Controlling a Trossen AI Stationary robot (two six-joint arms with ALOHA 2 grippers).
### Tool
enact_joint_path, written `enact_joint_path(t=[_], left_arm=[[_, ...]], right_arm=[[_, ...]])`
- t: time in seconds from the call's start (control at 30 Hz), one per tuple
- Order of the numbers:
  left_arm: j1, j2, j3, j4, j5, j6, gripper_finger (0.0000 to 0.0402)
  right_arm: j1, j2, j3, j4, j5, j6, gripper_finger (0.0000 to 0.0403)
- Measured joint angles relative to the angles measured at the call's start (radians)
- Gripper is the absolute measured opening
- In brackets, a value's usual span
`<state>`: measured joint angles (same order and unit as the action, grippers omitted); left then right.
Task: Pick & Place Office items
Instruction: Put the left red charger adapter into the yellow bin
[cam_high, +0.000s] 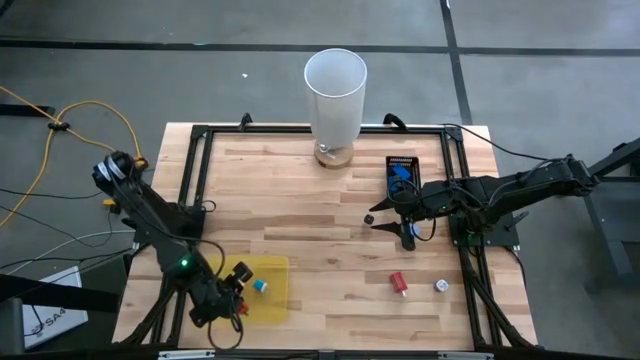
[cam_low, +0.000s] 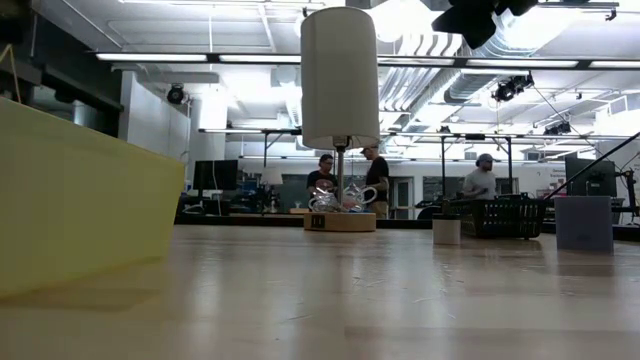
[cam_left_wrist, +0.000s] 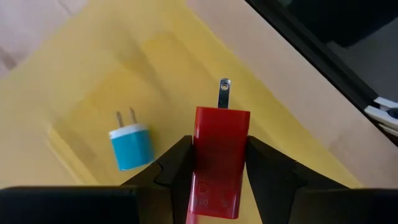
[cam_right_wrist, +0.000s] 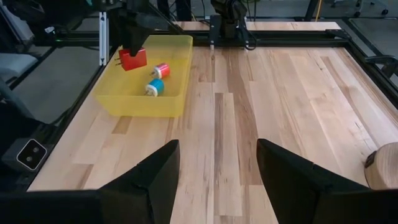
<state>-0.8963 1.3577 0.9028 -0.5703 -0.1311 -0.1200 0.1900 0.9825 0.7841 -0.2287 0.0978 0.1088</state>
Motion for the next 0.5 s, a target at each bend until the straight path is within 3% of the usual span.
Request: enact_joint_path(t=[0.5], left_arm=[[-0.009, 0.027, 0.000, 0.003, -0.010, -0.012, 0.0128]], right_arm=[[0.000, 0.000, 0.000, 0.000, 0.000, 0.000, 0.0201]])
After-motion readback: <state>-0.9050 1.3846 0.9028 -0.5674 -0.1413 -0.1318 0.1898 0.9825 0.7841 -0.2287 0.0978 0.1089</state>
